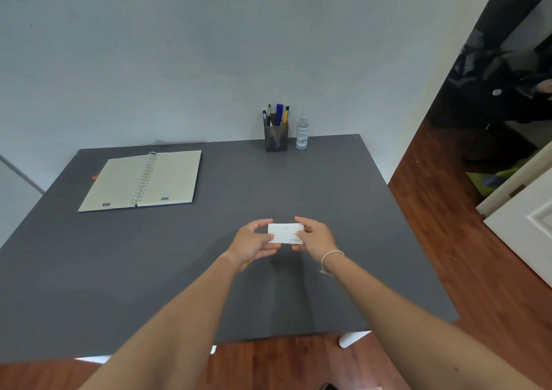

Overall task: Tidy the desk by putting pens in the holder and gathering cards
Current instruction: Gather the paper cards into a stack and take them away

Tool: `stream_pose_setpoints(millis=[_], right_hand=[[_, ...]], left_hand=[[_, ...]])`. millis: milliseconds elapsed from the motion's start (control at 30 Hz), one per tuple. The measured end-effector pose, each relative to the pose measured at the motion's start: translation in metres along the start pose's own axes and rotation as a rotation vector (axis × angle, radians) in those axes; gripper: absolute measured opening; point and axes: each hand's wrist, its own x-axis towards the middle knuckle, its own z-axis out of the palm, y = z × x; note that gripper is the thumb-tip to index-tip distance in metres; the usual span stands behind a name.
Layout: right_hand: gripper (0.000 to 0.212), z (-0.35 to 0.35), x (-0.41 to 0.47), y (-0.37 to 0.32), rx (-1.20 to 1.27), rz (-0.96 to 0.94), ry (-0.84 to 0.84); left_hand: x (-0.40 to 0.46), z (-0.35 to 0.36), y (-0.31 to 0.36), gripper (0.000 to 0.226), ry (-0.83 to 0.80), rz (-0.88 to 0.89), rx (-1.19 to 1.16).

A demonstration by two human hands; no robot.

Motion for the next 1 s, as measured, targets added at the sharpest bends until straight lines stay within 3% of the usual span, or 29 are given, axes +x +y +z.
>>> stream_pose_setpoints(millis=[367, 1000], right_hand=[[0.028, -0.016, 0.004, -0.006, 0.047, -0.018, 0.002], [0.026, -0.076, 0.019, -0.014, 0.070, -0.037, -0.065]], left_hand=[[0.001, 0.013, 0.006, 0.041, 0.008, 0.025, 0.031], [0.008, 0.075, 0.017, 0.039, 0.101, 0.063, -0.012]])
